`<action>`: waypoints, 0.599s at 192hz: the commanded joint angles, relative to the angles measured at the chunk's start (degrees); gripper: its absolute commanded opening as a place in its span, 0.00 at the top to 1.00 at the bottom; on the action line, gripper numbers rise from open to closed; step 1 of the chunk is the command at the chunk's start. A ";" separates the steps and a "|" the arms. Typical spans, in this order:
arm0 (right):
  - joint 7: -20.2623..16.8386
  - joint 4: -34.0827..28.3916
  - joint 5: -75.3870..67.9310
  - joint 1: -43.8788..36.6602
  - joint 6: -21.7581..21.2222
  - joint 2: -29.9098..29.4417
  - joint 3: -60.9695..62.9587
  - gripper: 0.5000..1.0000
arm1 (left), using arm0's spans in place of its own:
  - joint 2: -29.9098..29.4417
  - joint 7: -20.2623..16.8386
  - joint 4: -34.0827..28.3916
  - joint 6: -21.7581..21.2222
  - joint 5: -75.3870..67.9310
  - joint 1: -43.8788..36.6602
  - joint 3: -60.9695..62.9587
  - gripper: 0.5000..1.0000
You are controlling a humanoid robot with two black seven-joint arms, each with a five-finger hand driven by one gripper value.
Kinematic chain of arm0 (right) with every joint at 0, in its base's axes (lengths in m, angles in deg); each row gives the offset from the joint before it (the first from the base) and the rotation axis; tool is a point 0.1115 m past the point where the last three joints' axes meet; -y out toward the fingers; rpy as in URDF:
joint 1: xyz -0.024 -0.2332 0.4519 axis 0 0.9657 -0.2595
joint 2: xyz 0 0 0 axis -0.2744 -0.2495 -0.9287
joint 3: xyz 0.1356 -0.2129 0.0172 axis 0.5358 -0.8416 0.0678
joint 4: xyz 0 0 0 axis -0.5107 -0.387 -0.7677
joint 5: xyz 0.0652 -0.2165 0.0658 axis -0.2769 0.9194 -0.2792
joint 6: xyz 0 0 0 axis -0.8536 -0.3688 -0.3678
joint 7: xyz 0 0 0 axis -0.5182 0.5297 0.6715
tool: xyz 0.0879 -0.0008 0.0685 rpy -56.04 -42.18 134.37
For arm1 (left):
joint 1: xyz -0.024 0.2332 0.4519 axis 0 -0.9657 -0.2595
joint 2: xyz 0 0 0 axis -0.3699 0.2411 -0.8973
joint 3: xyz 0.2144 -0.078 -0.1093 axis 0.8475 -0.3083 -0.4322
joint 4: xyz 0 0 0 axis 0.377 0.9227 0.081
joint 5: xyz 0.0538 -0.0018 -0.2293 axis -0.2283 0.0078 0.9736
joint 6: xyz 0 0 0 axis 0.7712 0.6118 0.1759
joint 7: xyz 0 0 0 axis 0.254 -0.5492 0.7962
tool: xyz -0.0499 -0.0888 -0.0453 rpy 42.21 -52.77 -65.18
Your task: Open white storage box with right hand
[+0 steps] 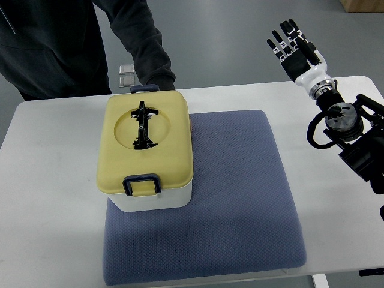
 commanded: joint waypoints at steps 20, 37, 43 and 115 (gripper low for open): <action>0.00 -0.09 0.09 -1.00 -0.09 0.74 -0.09 0.13 | 0.00 0.02 0.06 0.00 -0.01 0.00 0.08 0.00; -0.09 -0.09 1.05 -2.14 -0.09 1.09 -0.18 0.13 | 0.00 0.02 0.06 0.00 -0.01 0.00 0.08 0.00; -0.18 -0.09 2.55 -2.76 -0.09 1.09 -0.18 0.13 | 0.00 0.02 0.06 0.00 -0.01 0.00 0.08 0.00; -0.26 -0.17 47.46 -13.04 -0.88 3.11 -5.54 0.13 | 0.00 0.02 0.24 0.44 -0.01 0.09 0.26 0.00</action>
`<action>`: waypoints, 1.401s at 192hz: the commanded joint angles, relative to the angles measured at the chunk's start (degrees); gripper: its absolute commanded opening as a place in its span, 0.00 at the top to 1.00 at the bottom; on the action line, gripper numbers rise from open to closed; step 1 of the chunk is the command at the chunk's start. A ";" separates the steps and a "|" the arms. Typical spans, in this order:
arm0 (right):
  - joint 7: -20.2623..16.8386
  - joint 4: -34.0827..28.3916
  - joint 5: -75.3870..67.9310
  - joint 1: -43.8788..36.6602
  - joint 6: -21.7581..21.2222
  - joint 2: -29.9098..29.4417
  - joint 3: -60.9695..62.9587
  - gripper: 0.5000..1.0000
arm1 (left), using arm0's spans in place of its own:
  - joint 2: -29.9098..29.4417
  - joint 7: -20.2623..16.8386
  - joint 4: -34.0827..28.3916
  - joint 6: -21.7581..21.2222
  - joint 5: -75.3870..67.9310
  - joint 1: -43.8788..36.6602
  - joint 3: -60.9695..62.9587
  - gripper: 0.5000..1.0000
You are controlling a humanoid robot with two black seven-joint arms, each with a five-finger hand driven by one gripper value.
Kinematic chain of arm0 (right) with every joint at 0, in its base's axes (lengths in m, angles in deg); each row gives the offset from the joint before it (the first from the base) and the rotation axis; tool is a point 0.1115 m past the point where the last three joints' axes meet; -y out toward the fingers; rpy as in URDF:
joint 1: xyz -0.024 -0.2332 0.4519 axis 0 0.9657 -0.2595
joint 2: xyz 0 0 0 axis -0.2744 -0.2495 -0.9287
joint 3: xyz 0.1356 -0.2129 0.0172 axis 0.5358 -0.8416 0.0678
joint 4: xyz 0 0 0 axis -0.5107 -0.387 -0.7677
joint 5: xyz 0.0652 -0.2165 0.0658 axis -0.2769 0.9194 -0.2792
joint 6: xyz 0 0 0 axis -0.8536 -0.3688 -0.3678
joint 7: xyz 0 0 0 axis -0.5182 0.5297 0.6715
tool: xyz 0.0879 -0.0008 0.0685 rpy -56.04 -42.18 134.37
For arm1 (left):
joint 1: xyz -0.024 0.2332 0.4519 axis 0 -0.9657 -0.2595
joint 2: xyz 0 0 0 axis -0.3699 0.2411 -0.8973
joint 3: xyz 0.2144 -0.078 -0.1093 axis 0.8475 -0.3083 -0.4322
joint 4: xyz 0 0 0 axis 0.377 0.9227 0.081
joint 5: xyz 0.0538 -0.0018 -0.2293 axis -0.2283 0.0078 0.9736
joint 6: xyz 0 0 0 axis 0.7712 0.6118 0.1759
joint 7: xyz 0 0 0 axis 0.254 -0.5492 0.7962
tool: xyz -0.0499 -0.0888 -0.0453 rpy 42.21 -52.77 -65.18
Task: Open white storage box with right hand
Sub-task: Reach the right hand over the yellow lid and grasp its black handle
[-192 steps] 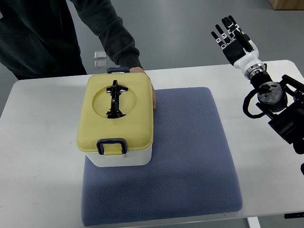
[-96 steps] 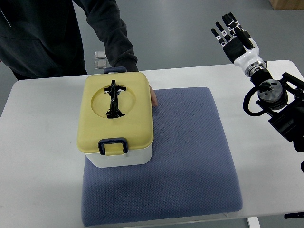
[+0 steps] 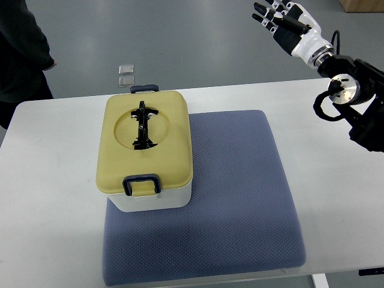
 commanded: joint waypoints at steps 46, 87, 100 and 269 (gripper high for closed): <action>0.96 -10.23 42.51 -13.21 -0.77 5.34 -14.95 0.14 | 0.00 0.02 0.53 0.51 -0.01 0.00 -0.04 0.00; 6.94 -22.71 57.53 -27.27 4.24 8.41 -35.15 0.14 | 0.00 -0.07 0.53 0.51 -0.01 0.00 -0.12 0.00; 9.05 -24.47 62.28 -30.79 9.60 7.97 -41.32 0.14 | 0.00 -0.07 0.53 0.51 -0.01 0.00 -0.12 0.00; 17.49 -23.59 68.43 -33.43 32.28 -3.89 -57.75 0.14 | 0.00 -0.07 0.53 0.60 -0.01 0.00 -0.04 0.00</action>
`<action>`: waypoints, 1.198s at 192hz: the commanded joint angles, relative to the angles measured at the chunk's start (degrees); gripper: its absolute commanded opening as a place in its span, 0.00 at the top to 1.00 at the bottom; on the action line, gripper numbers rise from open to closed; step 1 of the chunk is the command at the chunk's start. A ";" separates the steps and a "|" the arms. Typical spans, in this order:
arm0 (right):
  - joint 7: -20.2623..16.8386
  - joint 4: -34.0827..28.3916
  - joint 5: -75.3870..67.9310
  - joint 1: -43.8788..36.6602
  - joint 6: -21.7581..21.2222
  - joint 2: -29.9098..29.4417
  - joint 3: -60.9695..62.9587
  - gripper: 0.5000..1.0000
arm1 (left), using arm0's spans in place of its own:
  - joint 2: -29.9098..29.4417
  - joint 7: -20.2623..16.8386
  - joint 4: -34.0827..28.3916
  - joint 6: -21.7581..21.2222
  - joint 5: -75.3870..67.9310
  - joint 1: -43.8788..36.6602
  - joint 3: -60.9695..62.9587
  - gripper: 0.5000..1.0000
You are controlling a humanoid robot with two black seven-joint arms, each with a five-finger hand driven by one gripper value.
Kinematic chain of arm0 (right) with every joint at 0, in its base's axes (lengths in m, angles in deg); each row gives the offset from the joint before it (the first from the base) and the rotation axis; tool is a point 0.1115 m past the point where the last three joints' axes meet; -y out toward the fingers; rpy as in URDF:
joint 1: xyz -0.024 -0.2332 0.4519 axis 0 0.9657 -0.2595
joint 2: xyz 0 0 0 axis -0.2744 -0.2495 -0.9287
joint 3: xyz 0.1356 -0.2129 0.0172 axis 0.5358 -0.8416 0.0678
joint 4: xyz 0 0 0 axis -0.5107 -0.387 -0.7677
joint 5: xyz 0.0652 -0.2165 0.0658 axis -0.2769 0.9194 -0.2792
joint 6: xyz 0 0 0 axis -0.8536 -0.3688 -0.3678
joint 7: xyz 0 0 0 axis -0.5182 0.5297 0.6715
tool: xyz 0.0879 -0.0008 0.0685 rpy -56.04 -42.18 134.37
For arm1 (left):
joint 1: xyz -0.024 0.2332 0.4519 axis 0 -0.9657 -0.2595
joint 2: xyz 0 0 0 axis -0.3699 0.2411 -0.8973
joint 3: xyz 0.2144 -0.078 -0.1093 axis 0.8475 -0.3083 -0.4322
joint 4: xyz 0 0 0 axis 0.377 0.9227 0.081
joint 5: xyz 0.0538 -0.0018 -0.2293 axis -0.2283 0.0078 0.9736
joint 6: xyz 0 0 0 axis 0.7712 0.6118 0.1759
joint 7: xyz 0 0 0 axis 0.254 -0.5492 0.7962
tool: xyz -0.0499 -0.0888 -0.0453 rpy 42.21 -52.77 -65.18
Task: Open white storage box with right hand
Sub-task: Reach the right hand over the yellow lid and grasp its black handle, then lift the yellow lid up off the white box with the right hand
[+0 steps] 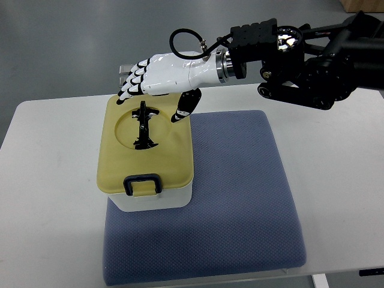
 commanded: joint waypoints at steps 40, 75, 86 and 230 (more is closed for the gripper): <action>0.02 0.76 0.67 0.89 1.55 -1.23 -0.57 0.17 | 0.00 0.00 0.00 0.03 -0.03 0.00 0.00 0.00; 0.02 1.90 0.59 1.68 4.54 -2.99 -0.57 0.20 | 0.00 0.00 0.00 -0.05 -0.03 0.00 0.00 0.00; 0.02 1.90 0.59 1.77 4.54 -3.07 -0.57 0.22 | 0.00 0.00 0.00 0.03 -0.03 0.00 0.00 0.00; 1.08 2.08 0.06 1.24 5.33 -3.51 0.92 1.00 | 0.00 0.00 -0.44 -0.05 -0.03 0.00 -0.09 0.00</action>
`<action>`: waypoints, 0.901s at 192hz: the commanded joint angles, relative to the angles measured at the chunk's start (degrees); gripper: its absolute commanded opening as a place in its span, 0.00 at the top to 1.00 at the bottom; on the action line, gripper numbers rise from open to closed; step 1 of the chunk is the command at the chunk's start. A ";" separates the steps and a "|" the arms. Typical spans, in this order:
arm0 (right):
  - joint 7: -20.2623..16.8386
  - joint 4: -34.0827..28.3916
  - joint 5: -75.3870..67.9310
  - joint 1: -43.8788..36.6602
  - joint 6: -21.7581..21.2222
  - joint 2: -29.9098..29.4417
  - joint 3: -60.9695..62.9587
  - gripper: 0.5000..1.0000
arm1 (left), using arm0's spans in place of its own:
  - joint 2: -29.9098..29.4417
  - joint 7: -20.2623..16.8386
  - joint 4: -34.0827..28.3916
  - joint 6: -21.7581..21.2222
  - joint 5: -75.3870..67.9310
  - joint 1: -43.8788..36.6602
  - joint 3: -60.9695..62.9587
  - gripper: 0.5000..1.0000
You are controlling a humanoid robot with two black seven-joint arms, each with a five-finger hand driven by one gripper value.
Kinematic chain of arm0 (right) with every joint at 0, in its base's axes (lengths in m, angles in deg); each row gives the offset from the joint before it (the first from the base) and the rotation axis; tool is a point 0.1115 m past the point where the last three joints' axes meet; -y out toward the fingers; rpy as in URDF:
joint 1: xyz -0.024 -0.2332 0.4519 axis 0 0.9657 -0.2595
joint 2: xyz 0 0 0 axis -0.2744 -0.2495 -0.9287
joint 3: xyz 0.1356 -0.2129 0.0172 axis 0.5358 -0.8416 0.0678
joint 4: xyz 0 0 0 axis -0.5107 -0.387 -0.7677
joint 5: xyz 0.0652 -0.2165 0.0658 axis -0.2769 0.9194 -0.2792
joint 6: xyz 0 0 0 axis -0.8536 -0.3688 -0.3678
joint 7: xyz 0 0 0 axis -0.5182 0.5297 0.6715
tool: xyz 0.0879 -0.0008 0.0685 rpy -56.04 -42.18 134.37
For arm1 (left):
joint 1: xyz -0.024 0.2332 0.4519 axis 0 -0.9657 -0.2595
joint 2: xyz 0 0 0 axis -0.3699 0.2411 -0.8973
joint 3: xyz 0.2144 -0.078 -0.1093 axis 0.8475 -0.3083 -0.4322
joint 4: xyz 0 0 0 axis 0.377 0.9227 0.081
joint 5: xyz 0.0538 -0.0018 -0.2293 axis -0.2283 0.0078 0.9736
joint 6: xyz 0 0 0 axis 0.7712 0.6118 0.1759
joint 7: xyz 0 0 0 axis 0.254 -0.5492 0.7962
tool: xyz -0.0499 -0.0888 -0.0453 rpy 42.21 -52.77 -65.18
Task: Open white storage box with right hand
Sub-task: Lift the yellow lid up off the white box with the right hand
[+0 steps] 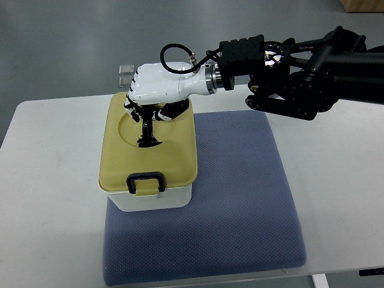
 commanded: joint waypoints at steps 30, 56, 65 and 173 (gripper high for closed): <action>1.44 -1.36 -0.73 -4.01 1.02 1.47 2.13 1.00 | 0.00 0.00 -0.08 0.06 0.01 0.03 0.00 0.00; 1.44 -1.89 -0.82 -7.18 0.75 5.16 2.39 1.00 | 0.00 0.00 -0.08 0.06 0.01 -0.05 0.00 0.00; 1.44 -2.41 -0.82 -7.44 0.75 7.35 2.39 1.00 | 0.00 0.00 0.01 0.06 0.01 -0.05 0.00 0.00; 1.44 -3.47 -0.03 -1.03 1.28 31.88 -2.44 1.00 | 0.00 0.00 0.62 0.15 0.01 0.03 0.27 0.00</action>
